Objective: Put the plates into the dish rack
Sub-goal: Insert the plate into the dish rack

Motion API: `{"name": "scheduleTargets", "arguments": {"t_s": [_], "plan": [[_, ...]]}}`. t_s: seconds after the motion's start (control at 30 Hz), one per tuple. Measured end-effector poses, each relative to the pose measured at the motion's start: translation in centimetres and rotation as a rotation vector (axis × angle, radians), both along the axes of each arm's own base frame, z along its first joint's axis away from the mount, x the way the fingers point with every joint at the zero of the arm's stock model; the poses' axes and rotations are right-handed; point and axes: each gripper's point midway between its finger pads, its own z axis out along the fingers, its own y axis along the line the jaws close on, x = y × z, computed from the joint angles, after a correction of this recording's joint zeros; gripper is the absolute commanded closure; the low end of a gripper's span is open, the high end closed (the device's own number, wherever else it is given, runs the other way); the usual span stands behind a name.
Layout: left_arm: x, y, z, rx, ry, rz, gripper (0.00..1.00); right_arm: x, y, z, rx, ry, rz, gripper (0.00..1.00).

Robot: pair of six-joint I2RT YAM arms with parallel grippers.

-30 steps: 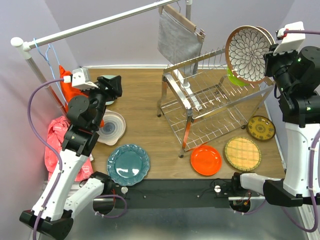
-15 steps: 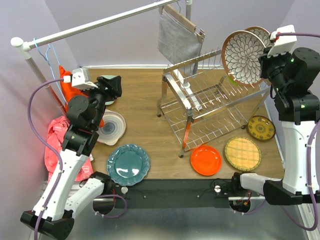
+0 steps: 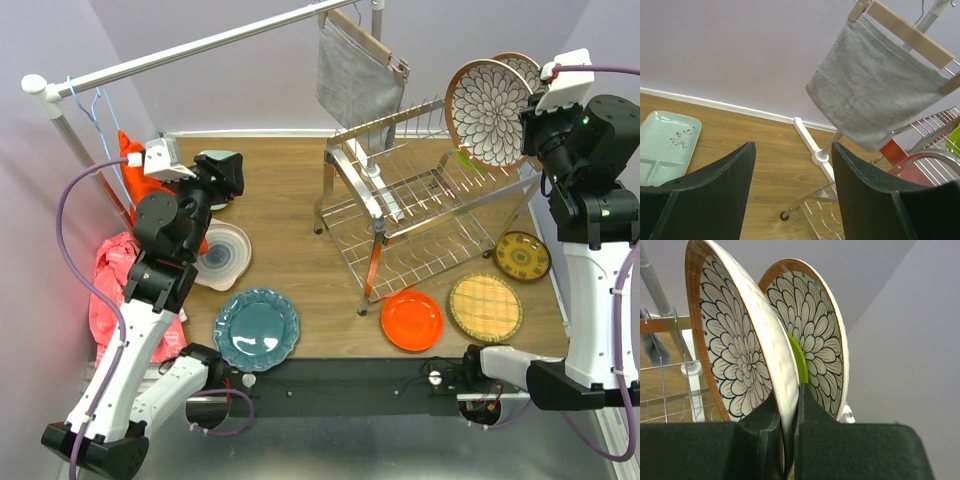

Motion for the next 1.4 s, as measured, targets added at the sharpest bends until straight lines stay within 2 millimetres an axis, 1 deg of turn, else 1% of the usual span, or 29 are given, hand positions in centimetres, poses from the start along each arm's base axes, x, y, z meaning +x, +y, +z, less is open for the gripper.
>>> {"name": "scheduleTargets", "arguments": {"t_s": [0.37,0.7,1.03,1.23,1.3,1.4], "plan": [[-0.6,0.4,-0.1,-0.015,-0.01,0.004,0.29,1.0,0.0,-0.1,-0.002,0.007,-0.004,0.99],[-0.5,0.4,-0.5,-0.014,-0.002,0.007,0.29,1.0,-0.2,-0.1,-0.004,0.005,-0.011,0.99],[-0.5,0.4,-0.2,-0.018,-0.012,0.001,0.29,1.5,-0.1,-0.6,-0.004,0.004,-0.011,0.99],[-0.5,0.3,-0.2,-0.021,-0.014,-0.003,0.29,1.6,-0.1,-0.8,-0.003,0.002,-0.011,0.95],[-0.5,0.3,-0.2,-0.021,-0.015,-0.004,0.29,1.6,-0.1,-0.8,-0.004,0.0,-0.01,0.91],[-0.5,0.4,-0.1,-0.021,-0.015,-0.003,0.29,1.5,-0.1,-0.8,-0.004,-0.001,-0.01,0.91]]}}
